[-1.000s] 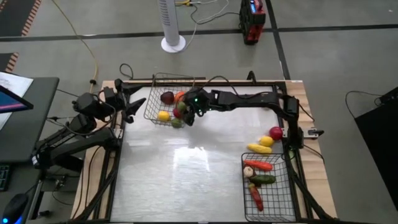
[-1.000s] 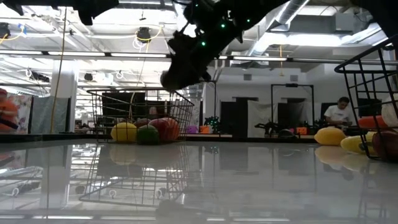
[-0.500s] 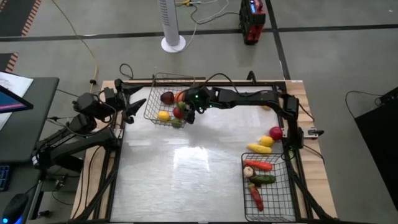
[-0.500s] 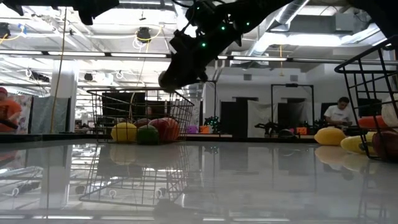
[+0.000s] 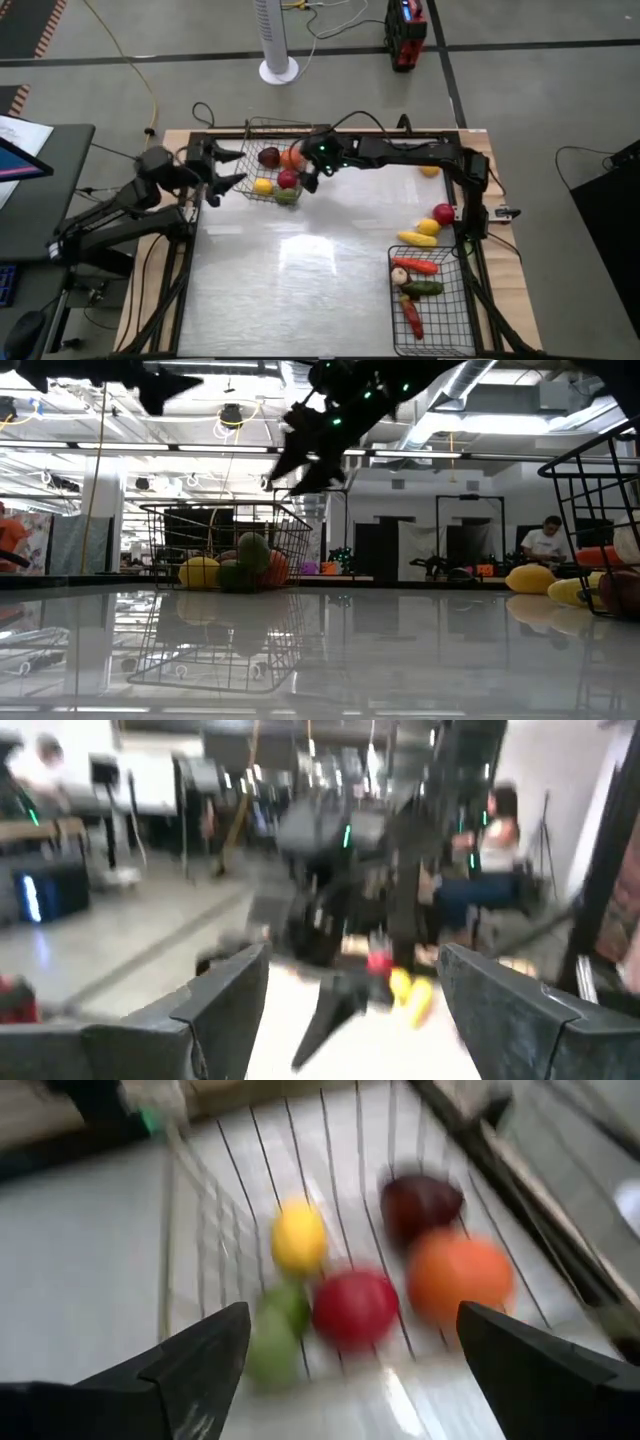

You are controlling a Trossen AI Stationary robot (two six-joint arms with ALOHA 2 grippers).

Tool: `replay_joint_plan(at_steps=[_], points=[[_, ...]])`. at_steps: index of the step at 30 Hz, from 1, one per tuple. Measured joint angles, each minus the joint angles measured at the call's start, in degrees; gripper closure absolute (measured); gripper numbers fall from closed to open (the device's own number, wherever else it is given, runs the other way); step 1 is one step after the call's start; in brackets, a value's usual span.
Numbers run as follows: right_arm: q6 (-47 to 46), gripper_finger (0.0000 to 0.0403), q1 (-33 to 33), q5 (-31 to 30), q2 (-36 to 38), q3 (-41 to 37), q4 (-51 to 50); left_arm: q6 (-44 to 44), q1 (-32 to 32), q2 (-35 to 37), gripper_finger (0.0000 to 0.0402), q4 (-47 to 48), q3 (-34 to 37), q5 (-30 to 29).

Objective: Sort produce into baskets
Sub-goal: Put the bottom lemon into the left wire basket

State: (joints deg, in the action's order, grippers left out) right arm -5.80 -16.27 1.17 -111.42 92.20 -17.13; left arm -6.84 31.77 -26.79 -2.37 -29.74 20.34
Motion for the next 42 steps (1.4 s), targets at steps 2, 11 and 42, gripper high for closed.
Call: replay_joint_plan(at_steps=[2,11,42], points=[[0.26,0.0028,0.1,-1.81,1.53,0.0,-6.47,1.44,-0.82,-2.62,0.0123,2.37,-0.02,0.12],[-0.64,0.0065,1.94,-9.28,10.66,-0.67,-34.06,9.29,-6.27,-18.23,0.0123,10.85,-3.21,0.89],[-29.04,0.0072,14.51,-19.46,40.59,-28.66,-50.59,27.27,-17.68,-42.66,0.0123,5.1,-11.61,-28.55]])
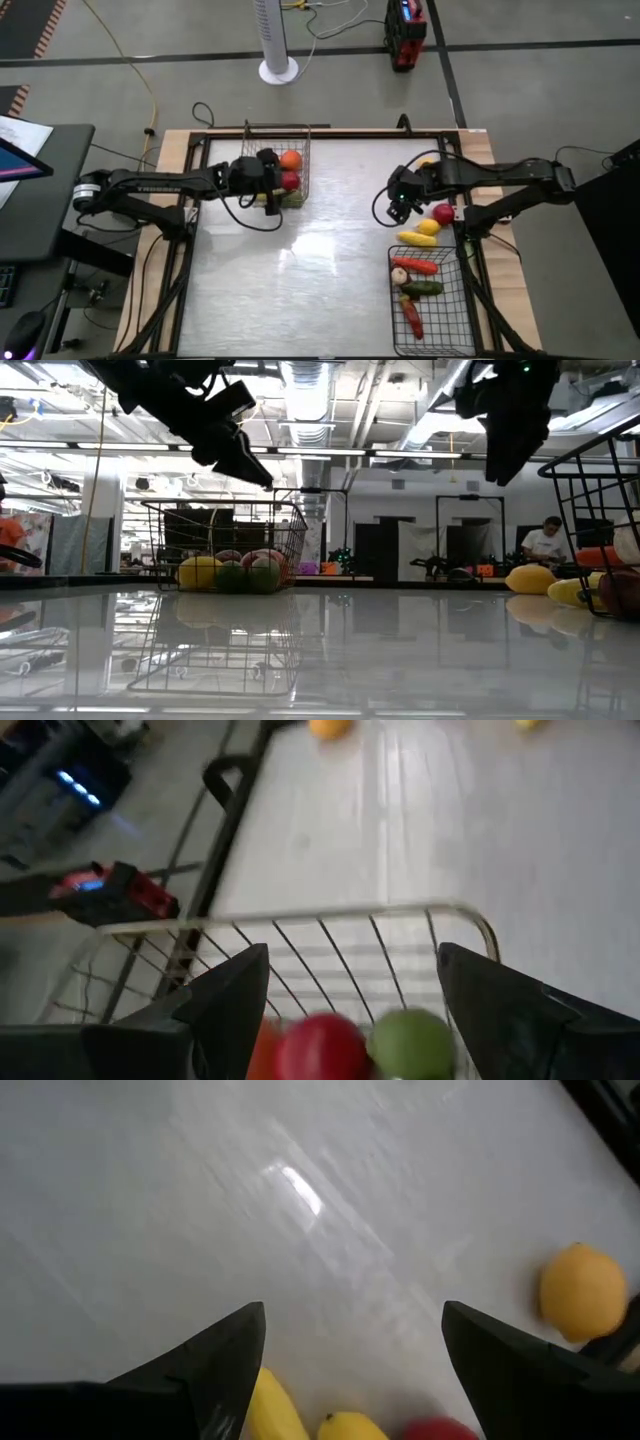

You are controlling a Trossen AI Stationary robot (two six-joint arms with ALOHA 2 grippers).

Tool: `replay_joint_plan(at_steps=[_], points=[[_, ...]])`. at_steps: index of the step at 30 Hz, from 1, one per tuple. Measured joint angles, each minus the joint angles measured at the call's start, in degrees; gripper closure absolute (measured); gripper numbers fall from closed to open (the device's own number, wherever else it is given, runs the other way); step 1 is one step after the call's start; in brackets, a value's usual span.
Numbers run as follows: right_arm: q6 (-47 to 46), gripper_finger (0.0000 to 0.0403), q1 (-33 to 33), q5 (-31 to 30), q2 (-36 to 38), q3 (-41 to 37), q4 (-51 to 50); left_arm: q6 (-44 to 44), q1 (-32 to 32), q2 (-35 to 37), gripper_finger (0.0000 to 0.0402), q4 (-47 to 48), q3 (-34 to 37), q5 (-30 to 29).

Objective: Sort produce into baskets
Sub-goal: Put the bottom lemon into the left wire basket

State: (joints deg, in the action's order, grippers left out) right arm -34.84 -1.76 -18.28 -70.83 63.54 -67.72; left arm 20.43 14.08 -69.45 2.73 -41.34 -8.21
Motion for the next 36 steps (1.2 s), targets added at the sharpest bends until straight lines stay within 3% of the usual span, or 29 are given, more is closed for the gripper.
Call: replay_joint_plan(at_steps=[8,12,15,21,27,36], points=[[-6.49,0.0072,-2.77,0.88,-1.4,-1.67,-1.72,-1.41,-1.59,4.42,0.0123,-5.61,0.04,4.57],[-6.74,0.0072,-5.18,7.86,-4.39,-5.74,-2.88,-2.74,-3.98,9.52,0.0123,-6.19,0.04,4.98],[-2.54,0.0072,-6.06,12.17,-7.89,-8.49,-3.99,-3.6,-5.57,13.13,0.0123,-4.18,0.04,5.06],[5.67,0.0072,-6.03,13.79,-15.98,-9.37,-11.04,-3.97,-7.44,17.01,0.0123,-1.34,0.02,4.93],[12.68,0.0072,-3.27,18.18,-21.75,-9.35,-12.08,-3.96,-7.48,17.35,0.0123,1.48,0.04,4.29],[17.12,0.0072,-0.32,18.42,-26.53,-11.13,-12.91,-3.97,-7.49,17.37,0.0123,4.32,0.04,2.24]])
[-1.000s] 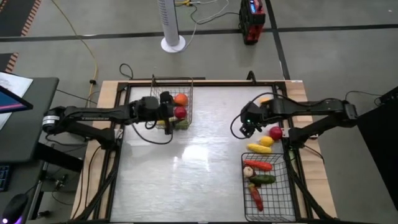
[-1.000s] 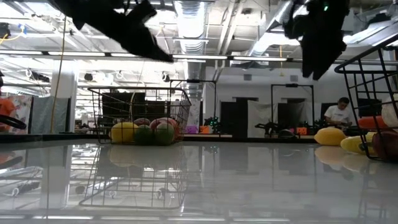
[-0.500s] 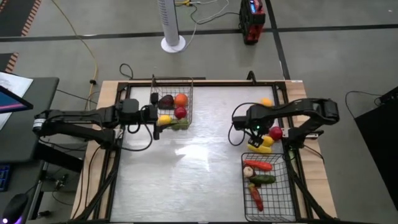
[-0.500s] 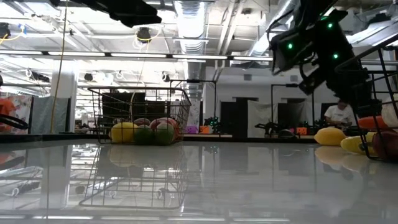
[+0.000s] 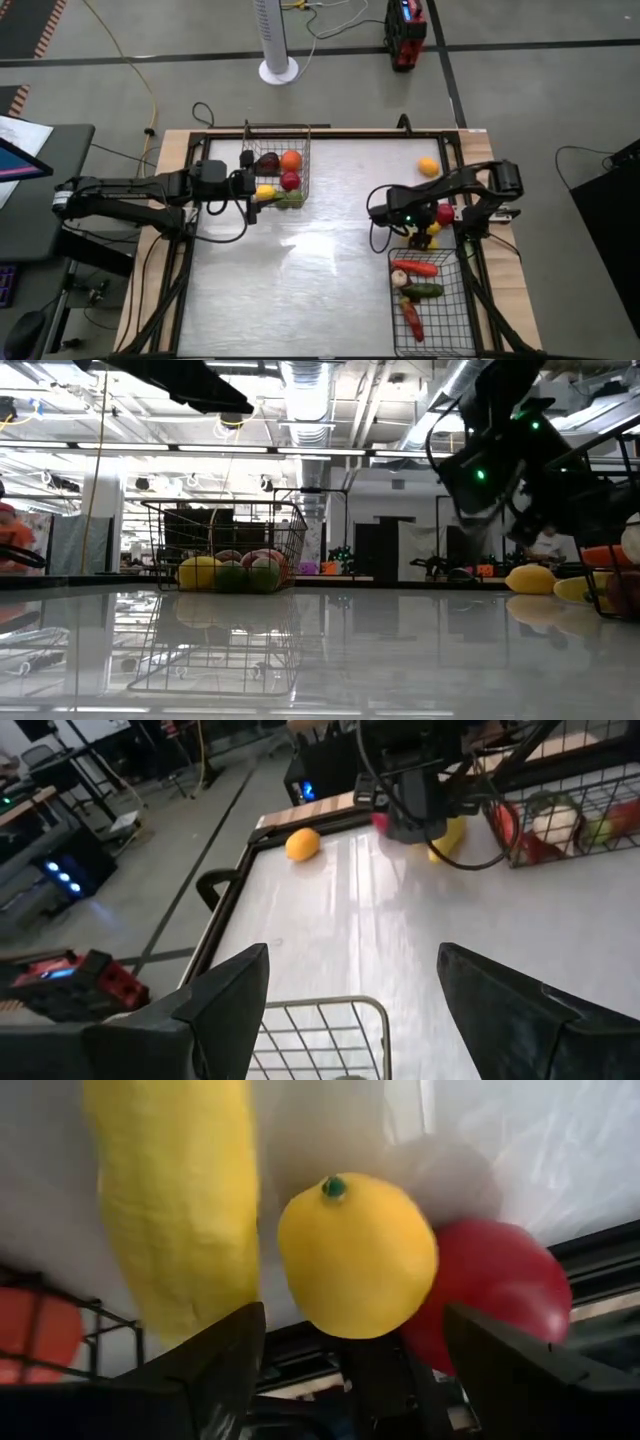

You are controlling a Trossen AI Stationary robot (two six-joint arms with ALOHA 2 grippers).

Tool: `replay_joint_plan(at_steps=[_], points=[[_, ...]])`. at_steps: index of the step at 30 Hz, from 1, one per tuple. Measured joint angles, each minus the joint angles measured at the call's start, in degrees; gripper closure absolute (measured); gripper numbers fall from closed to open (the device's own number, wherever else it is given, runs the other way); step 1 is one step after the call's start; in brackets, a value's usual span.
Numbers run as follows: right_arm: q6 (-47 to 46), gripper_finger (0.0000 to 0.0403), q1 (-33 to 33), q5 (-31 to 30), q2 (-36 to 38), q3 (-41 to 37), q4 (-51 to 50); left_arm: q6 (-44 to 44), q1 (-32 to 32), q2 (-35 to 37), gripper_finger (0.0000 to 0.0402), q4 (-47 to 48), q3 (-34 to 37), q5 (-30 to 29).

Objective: Sort produce into baskets
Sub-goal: Put the bottom lemon into the left wire basket

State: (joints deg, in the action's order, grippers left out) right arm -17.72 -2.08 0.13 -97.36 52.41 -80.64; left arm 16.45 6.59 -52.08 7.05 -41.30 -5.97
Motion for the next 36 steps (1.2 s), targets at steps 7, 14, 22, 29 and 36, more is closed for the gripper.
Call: replay_joint_plan(at_steps=[7,14,22,29,36], points=[[2.37,0.0098,-0.75,-1.52,-4.01,-2.05,2.93,0.02,0.0,0.01,0.0123,-0.33,0.0,-0.1],[4.52,0.0174,-2.52,-2.22,-4.67,-2.05,5.76,0.39,0.02,0.01,0.0123,-0.37,0.0,-0.97],[3.3,0.0167,-3.35,-3.33,-0.55,2.38,4.52,1.48,-0.02,4.34,0.0123,-0.09,0.02,-3.41],[-0.01,0.0168,-3.15,-3.47,5.6,12.03,9.62,-1.4,-0.02,12.85,0.0123,0.91,0.02,-0.28],[0.0,0.0163,-3.2,-5.74,8.48,19.21,36.03,-4.82,-0.02,15.84,0.0123,1.33,0.02,1.75]])
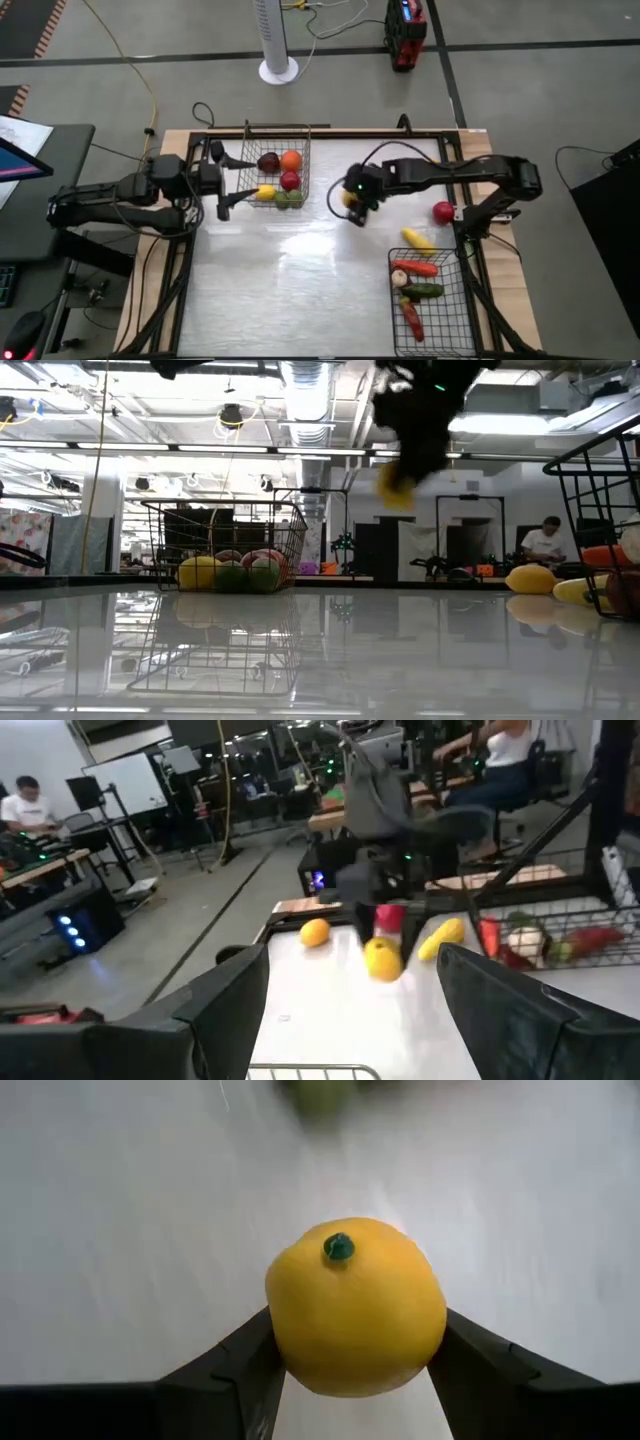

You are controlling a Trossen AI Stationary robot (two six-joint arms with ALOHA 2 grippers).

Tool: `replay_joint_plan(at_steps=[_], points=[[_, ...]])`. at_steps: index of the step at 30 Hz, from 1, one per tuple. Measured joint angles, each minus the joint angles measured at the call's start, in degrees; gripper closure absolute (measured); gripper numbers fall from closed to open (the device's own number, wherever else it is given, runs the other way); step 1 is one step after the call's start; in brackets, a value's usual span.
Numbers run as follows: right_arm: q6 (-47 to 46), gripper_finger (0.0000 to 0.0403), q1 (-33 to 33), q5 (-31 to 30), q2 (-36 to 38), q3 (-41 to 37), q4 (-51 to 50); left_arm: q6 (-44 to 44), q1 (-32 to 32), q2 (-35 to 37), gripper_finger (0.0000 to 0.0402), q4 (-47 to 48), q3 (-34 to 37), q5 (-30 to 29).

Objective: Sort produce into baskets
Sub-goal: Put the bottom lemon into the left wire basket, then put the tomato into the left wire basket

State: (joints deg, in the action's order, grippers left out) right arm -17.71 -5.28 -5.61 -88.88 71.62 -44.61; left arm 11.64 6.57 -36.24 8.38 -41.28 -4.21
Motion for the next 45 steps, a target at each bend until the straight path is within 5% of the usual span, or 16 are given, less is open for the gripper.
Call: replay_joint_plan(at_steps=[10,17,21,26,37,45], points=[[12.31,0.0162,-1.28,-0.48,-8.47,4.31,40.71,-0.13,-0.02,1.7,0.0123,0.4,0.02,2.43],[17.28,0.0157,-4.68,3.03,-21.04,13.29,46.22,-0.83,-0.02,5.08,0.0123,5.05,0.02,2.43],[17.38,0.0129,-6.71,11.38,-26.12,20.48,37.78,-0.91,-0.02,6.44,0.0123,6.59,0.02,2.38],[16.29,0.0083,-8.86,12.86,-27.59,28.56,20.24,-1.44,-0.02,7.05,0.0123,6.58,0.35,2.32],[8.44,0.0066,-15.13,-4.36,-18.02,29.93,-22.68,-4.11,-0.02,7.03,0.0123,8.36,0.35,2.35],[-0.65,0.0067,-22.86,-7.96,-11.23,18.85,-33.56,-4.81,-0.02,7.03,0.0123,8.77,0.35,2.91]])
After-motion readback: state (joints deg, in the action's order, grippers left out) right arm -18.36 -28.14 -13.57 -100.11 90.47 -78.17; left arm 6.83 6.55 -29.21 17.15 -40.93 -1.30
